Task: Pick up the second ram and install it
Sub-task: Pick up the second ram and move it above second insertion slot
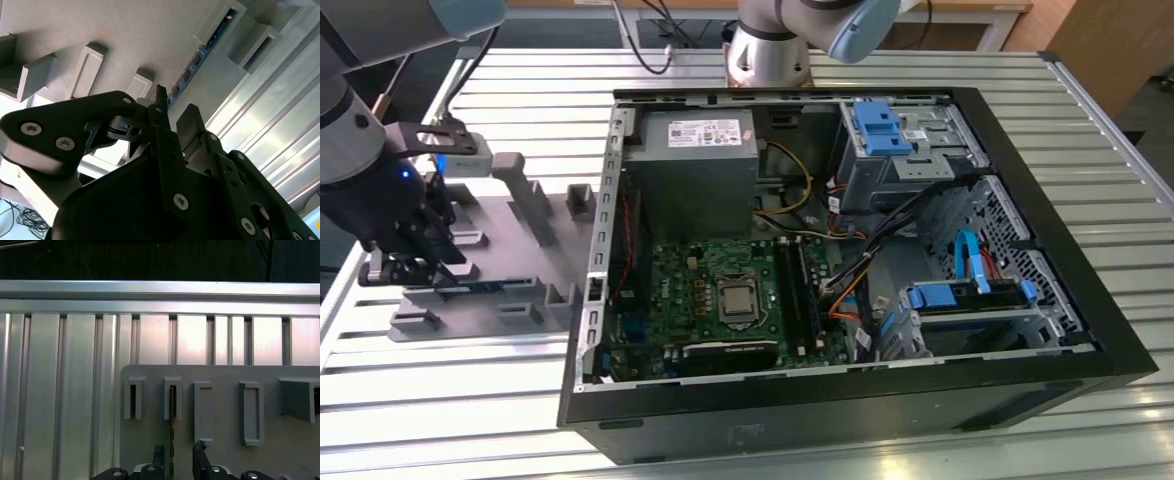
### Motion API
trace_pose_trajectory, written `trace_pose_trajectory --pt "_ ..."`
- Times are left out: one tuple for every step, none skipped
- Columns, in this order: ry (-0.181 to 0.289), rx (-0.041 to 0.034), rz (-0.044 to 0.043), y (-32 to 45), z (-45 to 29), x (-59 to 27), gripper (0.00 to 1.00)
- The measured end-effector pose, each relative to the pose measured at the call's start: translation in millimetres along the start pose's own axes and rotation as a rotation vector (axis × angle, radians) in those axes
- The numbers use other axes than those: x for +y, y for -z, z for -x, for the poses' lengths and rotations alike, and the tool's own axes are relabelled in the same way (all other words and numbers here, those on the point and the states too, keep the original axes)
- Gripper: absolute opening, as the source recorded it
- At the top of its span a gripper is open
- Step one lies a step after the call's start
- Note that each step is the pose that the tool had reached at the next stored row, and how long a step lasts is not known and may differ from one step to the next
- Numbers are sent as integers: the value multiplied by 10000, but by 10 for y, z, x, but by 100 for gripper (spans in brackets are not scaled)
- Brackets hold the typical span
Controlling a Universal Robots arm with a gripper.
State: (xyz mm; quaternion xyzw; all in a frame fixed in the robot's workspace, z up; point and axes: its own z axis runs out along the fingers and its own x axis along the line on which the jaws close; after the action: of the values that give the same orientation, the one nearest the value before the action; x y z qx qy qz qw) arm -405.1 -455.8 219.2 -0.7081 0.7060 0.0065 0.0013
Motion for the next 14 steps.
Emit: trace_pose_trajectory --pt "0 -1 -1 -1 0 0 36" --pt "0 -1 -1 -1 0 0 36" --pt "0 -1 -1 -2 0 0 36" --pt "0 -4 -5 -9 0 -1 36" --pt "0 -4 -5 -16 0 0 36" --pt "0 -3 -3 -21 0 0 36" --pt "0 -1 -1 -25 -1 0 36" --pt "0 0 0 -25 -1 0 36" --pt "0 -1 -1 -25 -1 0 36" --pt "0 0 0 -25 -1 0 36" --pt "0 0 0 -25 -1 0 36" --pt "0 -1 -1 -26 -1 0 36" --pt "0 -1 -1 -26 -1 0 36" --pt "0 -1 -1 -27 -1 0 36"
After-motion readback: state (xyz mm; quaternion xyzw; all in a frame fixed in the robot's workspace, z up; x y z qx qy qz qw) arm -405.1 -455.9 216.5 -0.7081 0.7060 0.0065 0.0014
